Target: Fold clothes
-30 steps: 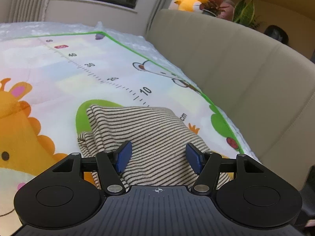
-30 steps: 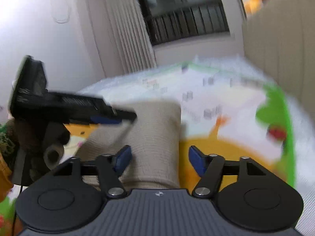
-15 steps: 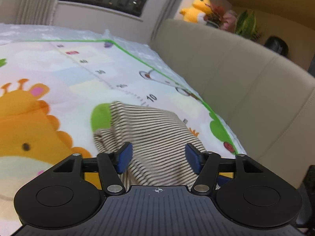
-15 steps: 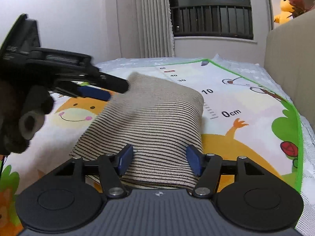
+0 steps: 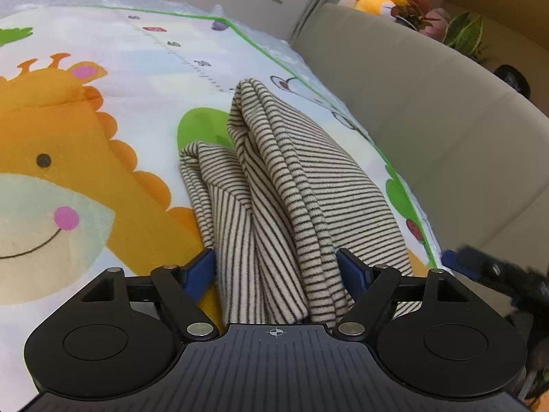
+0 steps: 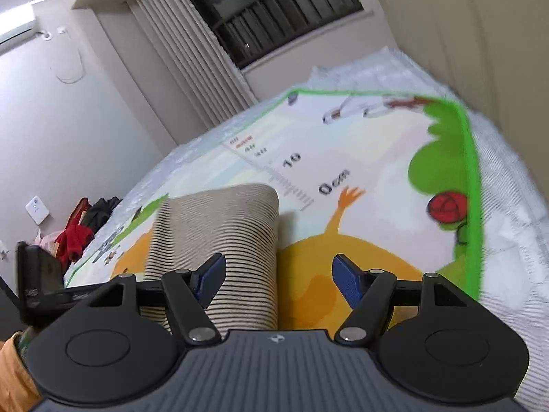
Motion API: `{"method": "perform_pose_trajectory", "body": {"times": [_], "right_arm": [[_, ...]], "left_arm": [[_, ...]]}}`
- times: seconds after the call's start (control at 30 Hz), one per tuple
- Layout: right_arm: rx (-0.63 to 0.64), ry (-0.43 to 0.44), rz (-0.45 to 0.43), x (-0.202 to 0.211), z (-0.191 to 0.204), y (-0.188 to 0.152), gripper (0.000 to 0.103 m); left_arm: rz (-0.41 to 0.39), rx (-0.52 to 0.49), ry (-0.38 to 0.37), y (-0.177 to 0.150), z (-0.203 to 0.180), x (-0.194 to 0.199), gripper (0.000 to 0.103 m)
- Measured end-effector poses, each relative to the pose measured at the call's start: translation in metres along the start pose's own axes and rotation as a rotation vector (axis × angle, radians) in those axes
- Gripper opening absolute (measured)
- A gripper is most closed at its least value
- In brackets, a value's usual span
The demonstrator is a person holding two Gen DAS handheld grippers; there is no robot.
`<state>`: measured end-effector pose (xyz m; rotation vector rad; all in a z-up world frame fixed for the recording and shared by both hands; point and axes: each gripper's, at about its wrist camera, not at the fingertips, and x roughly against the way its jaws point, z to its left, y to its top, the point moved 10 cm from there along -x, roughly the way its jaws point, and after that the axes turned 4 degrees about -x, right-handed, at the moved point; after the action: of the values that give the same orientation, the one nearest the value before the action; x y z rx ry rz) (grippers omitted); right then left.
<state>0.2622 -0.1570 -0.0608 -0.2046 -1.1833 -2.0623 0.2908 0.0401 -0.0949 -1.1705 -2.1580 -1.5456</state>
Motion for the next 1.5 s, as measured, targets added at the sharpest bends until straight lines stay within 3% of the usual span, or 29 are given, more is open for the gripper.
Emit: {"method": "perform_pose_trajectory", "body": {"times": [0.2, 0.4, 0.67, 0.87, 1.03, 1.17, 1.3, 1.43, 1.5], "right_arm": [[-0.072, 0.101, 0.080, -0.049, 0.014, -0.016, 0.070], [-0.035, 0.097, 0.117, -0.076, 0.038, -0.027, 0.069], [0.016, 0.141, 0.155, -0.112, 0.088, -0.029, 0.066], [0.094, 0.244, 0.239, -0.170, 0.168, -0.050, 0.065], [0.244, 0.307, 0.307, -0.218, 0.254, -0.086, 0.065], [0.366, 0.257, 0.286, -0.230, 0.279, -0.100, 0.066], [0.464, 0.206, 0.259, -0.231, 0.293, -0.108, 0.067], [0.531, 0.154, 0.238, -0.223, 0.297, -0.107, 0.068], [0.597, 0.128, 0.201, -0.214, 0.302, -0.104, 0.068]], "left_arm": [[0.002, 0.024, -0.018, -0.001, 0.005, 0.000, 0.082], [0.006, 0.017, -0.045, 0.000, 0.007, 0.000, 0.078], [-0.040, 0.075, -0.085, 0.010, 0.040, 0.016, 0.076], [-0.109, 0.125, -0.018, 0.026, 0.104, 0.061, 0.076], [-0.169, 0.187, 0.113, 0.027, 0.179, 0.115, 0.076], [-0.202, 0.271, 0.186, 0.017, 0.229, 0.152, 0.076], [-0.322, 0.210, 0.239, 0.042, 0.233, 0.195, 0.076], [-0.416, 0.104, 0.178, 0.090, 0.209, 0.206, 0.078], [-0.393, 0.128, 0.118, 0.103, 0.213, 0.185, 0.078]]}}
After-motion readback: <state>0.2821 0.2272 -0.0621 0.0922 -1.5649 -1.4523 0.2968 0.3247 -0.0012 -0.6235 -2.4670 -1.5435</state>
